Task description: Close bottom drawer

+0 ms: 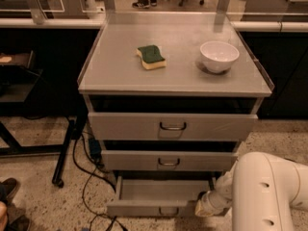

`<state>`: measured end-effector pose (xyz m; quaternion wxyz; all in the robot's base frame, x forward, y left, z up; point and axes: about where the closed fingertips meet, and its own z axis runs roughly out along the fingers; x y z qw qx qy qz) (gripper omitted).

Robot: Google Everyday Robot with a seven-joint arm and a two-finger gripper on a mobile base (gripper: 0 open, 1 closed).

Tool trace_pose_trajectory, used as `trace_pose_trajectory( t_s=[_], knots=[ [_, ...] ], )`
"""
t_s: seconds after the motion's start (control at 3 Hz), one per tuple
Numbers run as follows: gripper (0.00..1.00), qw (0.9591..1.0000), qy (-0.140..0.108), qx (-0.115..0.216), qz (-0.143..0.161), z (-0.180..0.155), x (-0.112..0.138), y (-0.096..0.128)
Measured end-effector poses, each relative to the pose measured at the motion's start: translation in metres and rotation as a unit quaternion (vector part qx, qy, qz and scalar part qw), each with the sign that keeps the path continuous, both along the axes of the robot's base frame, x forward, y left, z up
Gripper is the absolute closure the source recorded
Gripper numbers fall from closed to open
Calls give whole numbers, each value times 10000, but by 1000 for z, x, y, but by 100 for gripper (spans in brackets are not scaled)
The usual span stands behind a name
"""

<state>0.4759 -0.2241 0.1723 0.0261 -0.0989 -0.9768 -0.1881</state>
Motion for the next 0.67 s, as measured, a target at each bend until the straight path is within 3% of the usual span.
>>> trace_pose_trajectory(
  t_s=[0.33, 0.67],
  knots=[
    [100, 9995, -217, -59, -216, 1, 30, -2],
    [100, 9995, -217, -59, -216, 1, 30, -2]
  ],
)
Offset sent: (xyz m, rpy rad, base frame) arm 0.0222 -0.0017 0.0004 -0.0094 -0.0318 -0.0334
